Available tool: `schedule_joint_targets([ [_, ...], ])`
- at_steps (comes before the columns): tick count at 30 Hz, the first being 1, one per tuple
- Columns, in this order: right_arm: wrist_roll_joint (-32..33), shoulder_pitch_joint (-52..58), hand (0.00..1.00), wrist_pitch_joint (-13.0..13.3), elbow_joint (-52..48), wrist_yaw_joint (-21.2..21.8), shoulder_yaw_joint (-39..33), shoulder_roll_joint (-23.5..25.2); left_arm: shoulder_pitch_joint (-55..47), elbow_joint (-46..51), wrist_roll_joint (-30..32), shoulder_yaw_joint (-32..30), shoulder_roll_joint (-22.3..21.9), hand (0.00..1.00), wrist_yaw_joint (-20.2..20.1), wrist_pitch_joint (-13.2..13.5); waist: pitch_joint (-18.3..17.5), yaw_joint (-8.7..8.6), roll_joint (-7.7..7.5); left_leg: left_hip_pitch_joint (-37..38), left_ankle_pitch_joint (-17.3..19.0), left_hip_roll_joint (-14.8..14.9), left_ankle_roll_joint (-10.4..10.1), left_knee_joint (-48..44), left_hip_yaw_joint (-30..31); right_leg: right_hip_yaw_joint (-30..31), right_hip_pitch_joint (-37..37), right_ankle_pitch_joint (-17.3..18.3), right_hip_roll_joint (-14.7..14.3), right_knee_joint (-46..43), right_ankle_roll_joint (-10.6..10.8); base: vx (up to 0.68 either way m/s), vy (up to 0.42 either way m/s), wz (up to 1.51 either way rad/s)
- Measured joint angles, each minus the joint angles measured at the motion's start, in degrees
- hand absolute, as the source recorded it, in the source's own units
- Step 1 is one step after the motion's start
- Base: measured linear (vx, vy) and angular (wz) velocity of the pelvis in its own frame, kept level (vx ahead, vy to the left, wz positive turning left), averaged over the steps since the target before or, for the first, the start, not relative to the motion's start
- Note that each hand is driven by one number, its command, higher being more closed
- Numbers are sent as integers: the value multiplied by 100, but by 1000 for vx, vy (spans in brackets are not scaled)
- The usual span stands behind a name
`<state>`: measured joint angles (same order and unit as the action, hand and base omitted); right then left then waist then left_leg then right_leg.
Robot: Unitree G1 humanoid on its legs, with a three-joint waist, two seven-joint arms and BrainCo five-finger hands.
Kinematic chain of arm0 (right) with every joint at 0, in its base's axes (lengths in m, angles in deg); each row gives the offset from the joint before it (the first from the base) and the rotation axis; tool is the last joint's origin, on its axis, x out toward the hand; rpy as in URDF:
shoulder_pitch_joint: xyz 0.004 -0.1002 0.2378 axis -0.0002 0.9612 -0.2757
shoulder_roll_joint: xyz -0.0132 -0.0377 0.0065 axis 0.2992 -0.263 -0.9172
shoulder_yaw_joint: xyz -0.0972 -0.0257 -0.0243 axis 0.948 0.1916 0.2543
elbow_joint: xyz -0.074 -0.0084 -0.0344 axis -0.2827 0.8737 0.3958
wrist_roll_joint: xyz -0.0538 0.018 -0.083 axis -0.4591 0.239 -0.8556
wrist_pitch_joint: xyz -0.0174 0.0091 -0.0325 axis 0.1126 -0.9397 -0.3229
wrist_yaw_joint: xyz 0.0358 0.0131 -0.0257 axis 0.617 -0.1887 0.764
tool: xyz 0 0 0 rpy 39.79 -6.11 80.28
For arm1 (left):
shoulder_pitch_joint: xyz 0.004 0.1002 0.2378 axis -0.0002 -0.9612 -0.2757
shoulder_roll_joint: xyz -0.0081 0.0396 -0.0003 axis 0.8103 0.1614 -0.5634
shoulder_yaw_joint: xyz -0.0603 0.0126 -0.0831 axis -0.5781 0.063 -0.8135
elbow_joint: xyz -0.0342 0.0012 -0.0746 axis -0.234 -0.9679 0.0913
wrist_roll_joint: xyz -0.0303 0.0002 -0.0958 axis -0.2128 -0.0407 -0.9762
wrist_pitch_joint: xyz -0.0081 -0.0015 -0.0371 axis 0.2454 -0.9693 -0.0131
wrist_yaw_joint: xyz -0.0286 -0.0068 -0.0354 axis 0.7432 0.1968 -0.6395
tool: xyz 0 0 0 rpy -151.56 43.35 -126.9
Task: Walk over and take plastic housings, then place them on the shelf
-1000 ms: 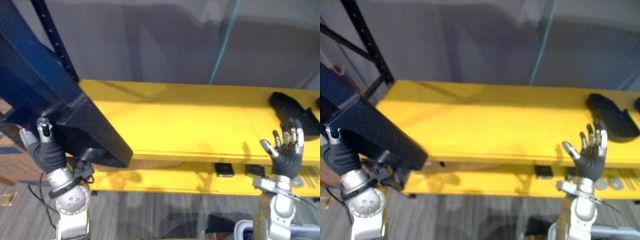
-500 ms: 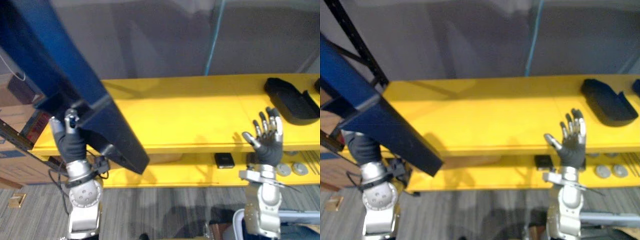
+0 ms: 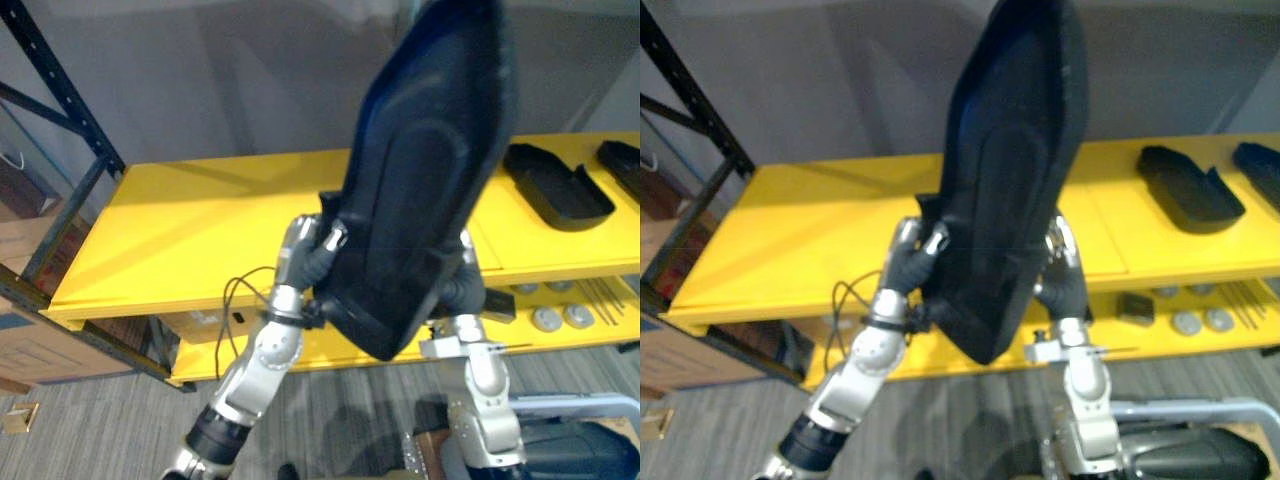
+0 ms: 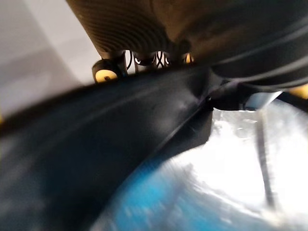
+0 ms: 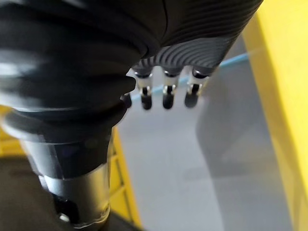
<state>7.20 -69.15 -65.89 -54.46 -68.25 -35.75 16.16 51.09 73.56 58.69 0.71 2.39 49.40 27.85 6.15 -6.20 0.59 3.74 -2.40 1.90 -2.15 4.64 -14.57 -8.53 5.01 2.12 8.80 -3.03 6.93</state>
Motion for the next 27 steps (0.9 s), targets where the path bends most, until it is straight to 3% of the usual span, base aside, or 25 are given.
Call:
schedule_joint_targets([
  [4, 116, 8, 0, -208, 59, -10, -12, -83, 293, -271, 594, 230, 197, 100, 252, -429, -5, -83, 3, -34, -43, -29, 8, 43, -49, 78, -26, -3, 16, 134, 7, -87, -9, -11],
  [12, 98, 27, 0, -357, 432, -7, -10, -354, 516, -851, 913, 439, 426, 100, 687, -736, -207, -184, 82, -141, -190, 36, -2, 48, -151, 153, -190, -118, -53, 141, -26, -48, -7, -6],
  [17, -301, 43, 0, -357, 432, -48, -31, -476, 519, -1024, 1429, 271, 695, 100, 1441, -1243, -258, -231, 95, -181, -255, 106, -34, 51, -178, 206, -272, -173, -131, 168, -72, -50, -20, -5],
  [20, -477, 144, 0, -357, 432, -223, -97, -479, 519, -1141, 1556, 15, 830, 100, 1639, -1477, -352, -261, 83, -181, -276, 142, -54, 52, -186, 223, -277, -193, -166, 180, -95, -19, -13, -5],
  [27, -108, 311, 0, -418, 432, -327, -839, -532, 521, -1141, 1752, -387, 1060, 100, 2041, -1696, -381, -346, 61, -181, -318, 157, -52, 53, -200, 238, -273, -239, -184, 203, -104, 0, 0, 0],
])
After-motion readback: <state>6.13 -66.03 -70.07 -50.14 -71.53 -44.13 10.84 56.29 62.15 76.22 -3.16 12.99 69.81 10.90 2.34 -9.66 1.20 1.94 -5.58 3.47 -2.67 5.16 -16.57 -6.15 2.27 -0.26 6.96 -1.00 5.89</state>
